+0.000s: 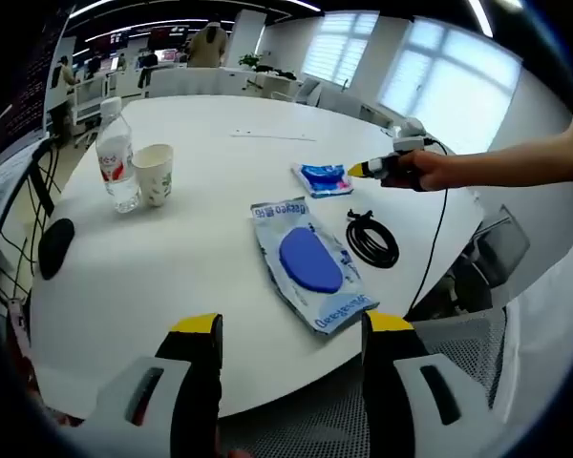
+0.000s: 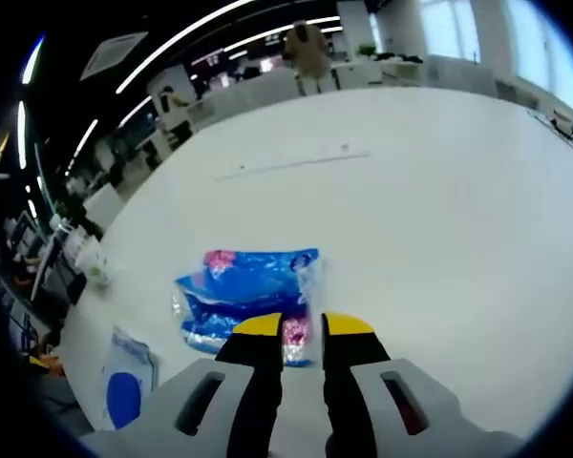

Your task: Arrange the tabletop items into an orderly group along one side of the table until the central work area is clear of visible clutter.

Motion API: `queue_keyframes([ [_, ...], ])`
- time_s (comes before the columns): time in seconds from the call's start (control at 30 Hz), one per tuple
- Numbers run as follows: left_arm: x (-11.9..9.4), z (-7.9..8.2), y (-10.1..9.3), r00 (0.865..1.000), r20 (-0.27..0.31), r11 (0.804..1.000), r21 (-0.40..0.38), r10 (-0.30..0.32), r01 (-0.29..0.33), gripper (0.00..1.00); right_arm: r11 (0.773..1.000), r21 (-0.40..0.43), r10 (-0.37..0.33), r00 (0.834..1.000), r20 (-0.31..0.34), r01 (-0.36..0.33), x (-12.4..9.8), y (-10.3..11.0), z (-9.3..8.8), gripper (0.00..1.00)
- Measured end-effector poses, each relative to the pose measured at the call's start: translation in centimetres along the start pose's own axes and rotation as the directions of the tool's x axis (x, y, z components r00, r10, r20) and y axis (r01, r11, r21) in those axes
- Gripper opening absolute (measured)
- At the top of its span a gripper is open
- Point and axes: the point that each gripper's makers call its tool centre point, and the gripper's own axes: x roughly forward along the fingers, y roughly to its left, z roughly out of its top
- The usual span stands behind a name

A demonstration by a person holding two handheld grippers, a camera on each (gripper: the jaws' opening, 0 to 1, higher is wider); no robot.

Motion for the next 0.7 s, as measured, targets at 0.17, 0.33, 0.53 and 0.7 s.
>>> queue_keyframes([
  [0.17, 0.9, 1.4, 0.6, 1.000, 0.008, 1.000, -0.007, -0.008, 0.008, 0.58, 1.000, -0.024, 0.010, 1.000, 0.006, -0.010, -0.2, 0.7, 0.4, 0.14],
  [0.33, 2.4, 2.9, 0.8, 0.999, 0.033, 0.996, -0.093, -0.009, 0.012, 0.56, 0.998, -0.049, 0.026, 1.000, 0.008, -0.025, -0.4, 1.6, 0.4, 0.14],
  [0.53, 4.0, 2.6, 0.4, 1.000, 0.026, 0.983, -0.184, -0.001, 0.006, 0.56, 0.993, -0.108, 0.047, 0.999, -0.004, -0.048, -0.4, 3.2, 0.2, 0.15],
  [0.7, 4.3, 1.3, 0.0, 1.000, 0.008, 0.972, -0.233, 0.002, 0.000, 0.55, 0.983, -0.171, 0.071, 0.997, -0.019, -0.073, -0.5, 4.8, -0.3, 0.16],
])
